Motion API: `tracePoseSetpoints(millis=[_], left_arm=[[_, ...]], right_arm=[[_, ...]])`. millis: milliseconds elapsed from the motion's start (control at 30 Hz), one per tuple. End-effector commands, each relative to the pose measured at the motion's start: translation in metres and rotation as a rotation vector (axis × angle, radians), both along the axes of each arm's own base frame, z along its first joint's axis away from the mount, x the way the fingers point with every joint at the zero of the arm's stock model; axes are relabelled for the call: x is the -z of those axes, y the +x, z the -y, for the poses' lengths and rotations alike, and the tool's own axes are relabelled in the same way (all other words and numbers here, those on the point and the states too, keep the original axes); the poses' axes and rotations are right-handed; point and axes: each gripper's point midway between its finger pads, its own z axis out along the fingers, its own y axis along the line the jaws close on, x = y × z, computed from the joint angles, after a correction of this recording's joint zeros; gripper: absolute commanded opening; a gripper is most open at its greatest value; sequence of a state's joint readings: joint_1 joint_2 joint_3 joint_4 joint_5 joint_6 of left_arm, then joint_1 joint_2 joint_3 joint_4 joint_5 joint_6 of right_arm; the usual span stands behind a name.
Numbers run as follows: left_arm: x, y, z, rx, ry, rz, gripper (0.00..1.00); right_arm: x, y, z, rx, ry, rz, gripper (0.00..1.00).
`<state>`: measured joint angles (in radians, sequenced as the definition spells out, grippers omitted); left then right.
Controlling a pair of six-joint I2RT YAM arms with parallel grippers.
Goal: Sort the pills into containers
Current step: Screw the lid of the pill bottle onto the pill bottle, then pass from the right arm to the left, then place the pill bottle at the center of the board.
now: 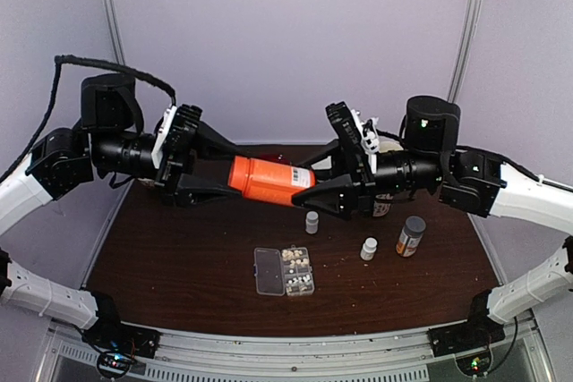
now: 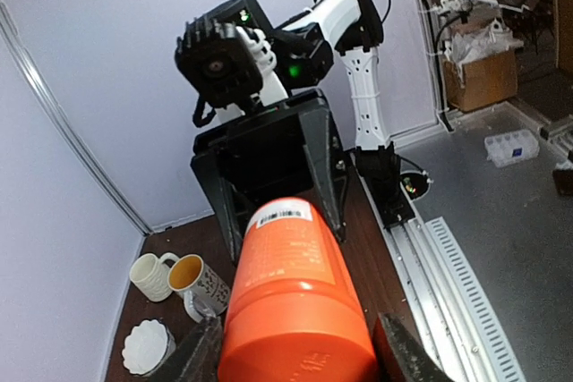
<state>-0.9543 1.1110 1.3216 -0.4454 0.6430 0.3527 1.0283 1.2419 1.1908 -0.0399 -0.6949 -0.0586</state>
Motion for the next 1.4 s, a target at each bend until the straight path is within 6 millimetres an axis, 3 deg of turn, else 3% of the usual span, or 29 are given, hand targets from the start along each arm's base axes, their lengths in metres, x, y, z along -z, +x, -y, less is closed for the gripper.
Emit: tracePoseSetpoints(millis=[0, 133, 400, 433, 467, 567, 667, 767, 1000, 1133, 1367], left_arm=[[0.039, -0.012, 0.001, 0.153, 0.100, 0.337, 0.00], [0.046, -0.001, -0.004, 0.115, 0.135, 0.484, 0.00], [0.037, 0.010, -0.004, 0.045, 0.137, 0.480, 0.00], [0.037, 0.011, -0.005, 0.036, 0.135, 0.476, 0.00], [0.035, 0.012, -0.005, 0.022, 0.130, 0.474, 0.00], [0.031, 0.018, -0.009, -0.038, 0.125, 0.445, 0.00], [0.034, 0.025, -0.016, -0.104, 0.157, 0.401, 0.00], [0.053, 0.031, -0.026, -0.149, 0.246, 0.362, 0.00], [0.111, 0.070, -0.055, -0.435, 0.531, 0.168, 0.00], [0.126, 0.115, -0.088, -0.793, 0.672, -0.001, 0.00], [0.187, 0.143, -0.110, -0.858, 0.933, -0.361, 0.00]], right_arm=[[-0.030, -0.016, -0.003, -0.103, 0.121, -0.096, 0.00], [-0.027, -0.016, -0.005, -0.113, 0.116, -0.114, 0.00], [-0.012, -0.012, -0.005, -0.088, 0.089, -0.086, 0.02], [-0.010, -0.012, -0.005, -0.089, 0.084, -0.083, 0.10], [-0.008, -0.013, -0.005, -0.090, 0.077, -0.078, 0.25], [0.002, -0.010, -0.003, -0.065, 0.049, -0.052, 0.80], [0.014, 0.000, 0.002, 0.003, 0.014, -0.010, 0.94], [0.021, 0.013, 0.012, 0.087, -0.010, 0.017, 0.97], [0.044, 0.033, 0.032, 0.244, -0.081, 0.041, 0.98], [0.056, 0.046, 0.039, 0.329, -0.115, 0.023, 0.98], [0.085, 0.070, 0.046, 0.476, -0.231, -0.074, 0.96]])
